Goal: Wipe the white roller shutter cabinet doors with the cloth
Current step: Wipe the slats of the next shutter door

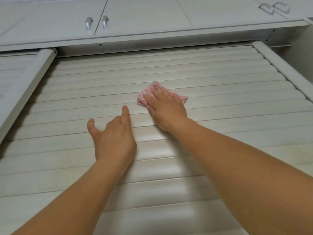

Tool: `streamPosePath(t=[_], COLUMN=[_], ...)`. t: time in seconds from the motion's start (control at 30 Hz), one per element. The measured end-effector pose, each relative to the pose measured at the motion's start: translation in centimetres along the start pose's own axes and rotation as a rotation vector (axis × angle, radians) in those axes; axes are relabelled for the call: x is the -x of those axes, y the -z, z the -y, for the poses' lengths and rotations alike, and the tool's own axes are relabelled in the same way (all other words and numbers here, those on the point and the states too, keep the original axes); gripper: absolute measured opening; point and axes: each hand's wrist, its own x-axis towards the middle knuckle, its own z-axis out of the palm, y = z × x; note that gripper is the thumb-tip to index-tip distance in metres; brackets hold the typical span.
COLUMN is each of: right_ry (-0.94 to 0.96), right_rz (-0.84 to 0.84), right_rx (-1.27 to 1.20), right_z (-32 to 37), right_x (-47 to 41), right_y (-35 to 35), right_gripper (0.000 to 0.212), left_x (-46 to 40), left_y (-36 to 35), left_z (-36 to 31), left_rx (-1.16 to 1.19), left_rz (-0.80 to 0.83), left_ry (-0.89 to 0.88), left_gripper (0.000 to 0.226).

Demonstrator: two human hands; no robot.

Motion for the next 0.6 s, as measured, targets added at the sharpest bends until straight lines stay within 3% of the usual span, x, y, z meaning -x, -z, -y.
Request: streamPosePath(t=[0.17, 0.43, 0.53, 0.6], right_ry=[-0.035, -0.375, -0.544, -0.522], right_rz=[0.102, 0.058, 0.135, 0.204], right_rx=[0.046, 0.182, 0.156, 0.078], right_z=[-1.8, -10.9, -9.8, -7.1], right_x=[-0.5, 2.0, 1.6, 0.7], right_y=[0.7, 3.1, 3.5, 3.6], right_gripper=[0.049, 0.052, 0.053, 0.053], left_x=[0.0, -0.6, -1.3, -1.7], left_y=[-0.1, -0.1, 0.4, 0.7], left_z=[-0.1, 0.0, -0.5, -1.3], left_rx=[0.004, -0.004, 0.04, 0.068], left_rz=[-0.03, -0.066, -0.046, -0.049], left_ry=[0.015, -0.016, 0.014, 0.015], left_gripper=[0.072, 0.072, 0.072, 0.071])
